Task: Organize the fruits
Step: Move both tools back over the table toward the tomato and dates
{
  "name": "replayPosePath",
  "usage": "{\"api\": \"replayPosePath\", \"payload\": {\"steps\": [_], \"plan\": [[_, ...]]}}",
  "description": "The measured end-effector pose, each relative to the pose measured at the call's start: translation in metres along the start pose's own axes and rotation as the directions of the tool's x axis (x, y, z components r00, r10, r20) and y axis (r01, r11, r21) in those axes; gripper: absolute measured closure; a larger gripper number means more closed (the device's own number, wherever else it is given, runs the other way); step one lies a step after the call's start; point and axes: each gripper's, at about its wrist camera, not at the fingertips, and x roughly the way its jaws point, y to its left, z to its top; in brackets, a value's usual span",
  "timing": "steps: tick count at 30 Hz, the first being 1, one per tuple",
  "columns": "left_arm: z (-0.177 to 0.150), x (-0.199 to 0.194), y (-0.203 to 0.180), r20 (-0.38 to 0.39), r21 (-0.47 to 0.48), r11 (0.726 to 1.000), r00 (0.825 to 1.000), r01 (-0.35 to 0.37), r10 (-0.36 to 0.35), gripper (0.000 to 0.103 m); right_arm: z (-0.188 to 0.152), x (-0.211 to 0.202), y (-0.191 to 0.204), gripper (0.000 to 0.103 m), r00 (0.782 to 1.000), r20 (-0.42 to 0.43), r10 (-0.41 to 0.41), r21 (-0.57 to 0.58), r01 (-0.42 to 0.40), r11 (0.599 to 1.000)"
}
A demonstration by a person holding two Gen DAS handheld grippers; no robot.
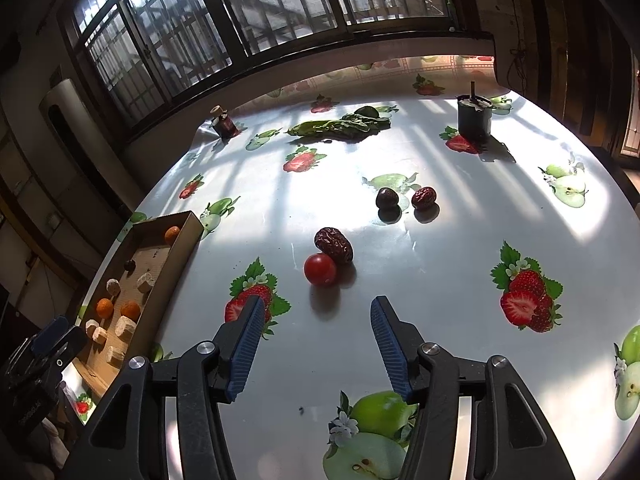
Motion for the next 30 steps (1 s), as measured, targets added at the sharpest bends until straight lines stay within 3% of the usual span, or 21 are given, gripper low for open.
{"api": "replayPosePath", "payload": {"steps": [11,19,21,25,30], "plan": [[0.001,0.036,-0.015,-0.090,0.005,0.999,0.995,0.043,-0.043,0.033,0.006,0.018,-0.041,0.044,0.998,-0.030,-0.050,0.065,0.052,0.997],[0.013,0.071,-0.055,-0.156,0.034,0.992,0.981,0.122,-0.116,0.033,0.022,0.028,-0.085,0.044,0.996,-0.037,-0.086,0.144,0.090,0.985],[0.017,0.082,-0.068,-0.177,0.035,0.988,0.974,0.150,-0.142,0.033,0.028,0.034,-0.093,0.044,0.995,-0.041,-0.094,0.163,0.099,0.982],[0.024,0.112,-0.095,-0.233,0.003,0.969,0.943,0.245,-0.238,0.033,0.043,0.050,-0.102,0.044,0.992,-0.052,-0.111,0.172,0.119,0.978],[0.029,0.151,-0.120,-0.285,-0.028,0.954,0.912,0.300,-0.295,0.033,0.066,0.073,-0.115,0.044,0.989,-0.070,-0.131,0.226,0.144,0.963]]}}
